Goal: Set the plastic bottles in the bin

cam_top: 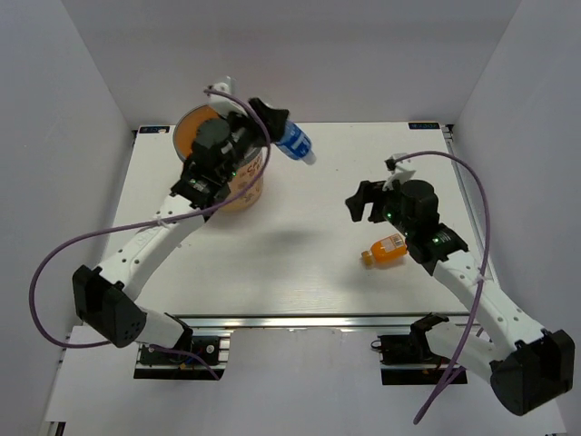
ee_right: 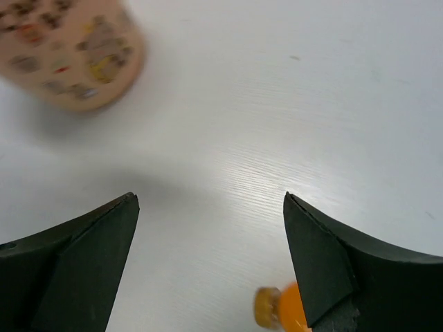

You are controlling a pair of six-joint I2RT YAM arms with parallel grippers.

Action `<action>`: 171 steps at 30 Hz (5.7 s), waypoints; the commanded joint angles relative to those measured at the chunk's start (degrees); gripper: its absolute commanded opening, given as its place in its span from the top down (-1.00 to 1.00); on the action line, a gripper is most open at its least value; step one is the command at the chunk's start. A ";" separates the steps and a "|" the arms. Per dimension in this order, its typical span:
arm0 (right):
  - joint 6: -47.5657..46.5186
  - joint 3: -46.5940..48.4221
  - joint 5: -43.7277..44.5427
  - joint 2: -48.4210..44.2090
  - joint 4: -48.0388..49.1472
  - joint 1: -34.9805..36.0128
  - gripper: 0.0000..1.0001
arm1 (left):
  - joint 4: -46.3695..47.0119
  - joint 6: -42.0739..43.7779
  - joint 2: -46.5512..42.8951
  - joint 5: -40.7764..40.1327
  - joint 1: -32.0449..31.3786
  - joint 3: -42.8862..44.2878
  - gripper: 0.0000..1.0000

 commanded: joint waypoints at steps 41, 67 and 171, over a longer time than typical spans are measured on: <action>40.29 -19.20 35.81 1.97 -4.59 -3.00 -0.74 | -13.34 11.73 -6.83 -8.99 16.53 6.27 -0.96; 29.11 -14.11 7.26 -4.87 7.97 -3.17 0.58 | -4.73 1.54 -10.81 30.32 -2.35 -18.01 -0.96; 18.31 -7.86 16.91 -15.68 -7.32 -10.29 -0.79 | -37.15 0.93 -4.66 -12.93 29.44 15.03 -0.96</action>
